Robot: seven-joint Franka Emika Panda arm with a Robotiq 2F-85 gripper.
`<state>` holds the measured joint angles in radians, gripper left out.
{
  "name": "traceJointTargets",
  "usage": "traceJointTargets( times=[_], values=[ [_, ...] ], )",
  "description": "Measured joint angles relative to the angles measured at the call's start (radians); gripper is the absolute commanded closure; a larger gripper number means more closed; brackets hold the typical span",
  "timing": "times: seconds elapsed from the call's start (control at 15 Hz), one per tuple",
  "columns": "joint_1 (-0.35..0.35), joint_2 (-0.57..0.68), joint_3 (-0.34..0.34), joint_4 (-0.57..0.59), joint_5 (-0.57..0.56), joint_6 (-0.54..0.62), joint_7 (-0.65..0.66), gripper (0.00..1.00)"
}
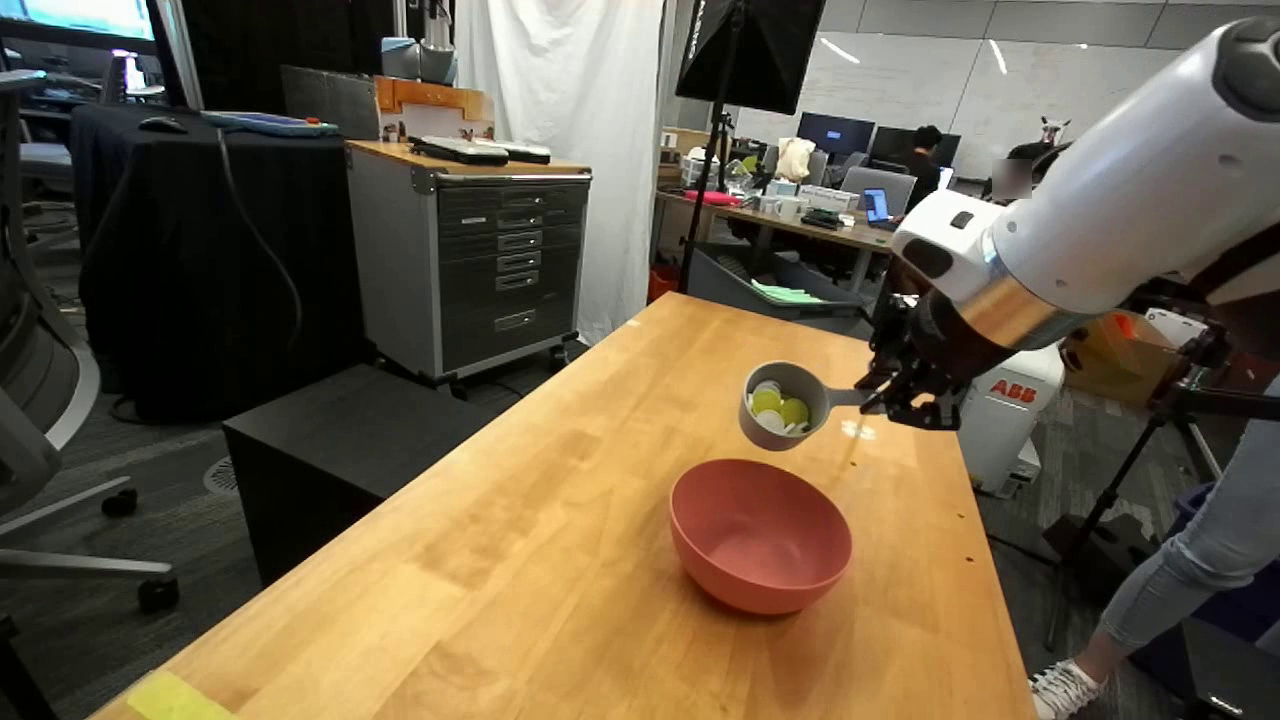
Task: Pour the contents in the grey measuring cup into the pink bowl
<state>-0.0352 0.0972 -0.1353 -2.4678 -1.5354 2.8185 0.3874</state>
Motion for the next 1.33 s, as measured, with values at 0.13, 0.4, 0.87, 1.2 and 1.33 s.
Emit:
traceJointTargets(
  times=[0.13,0.4,0.87,1.2,1.33],
  values=[
    [0.004,0.001,0.006,-0.012,-0.115,-0.002,0.086,0.94],
    [0.017,0.004,0.025,-0.031,-0.292,-0.019,0.235,0.94],
    [0.041,0.006,0.072,-0.033,-0.541,-0.106,0.499,0.94],
    [0.053,0.024,0.095,-0.047,-0.701,-0.212,0.643,0.94],
    [0.05,0.037,0.112,-0.064,-0.763,-0.28,0.68,0.94]
  ],
)
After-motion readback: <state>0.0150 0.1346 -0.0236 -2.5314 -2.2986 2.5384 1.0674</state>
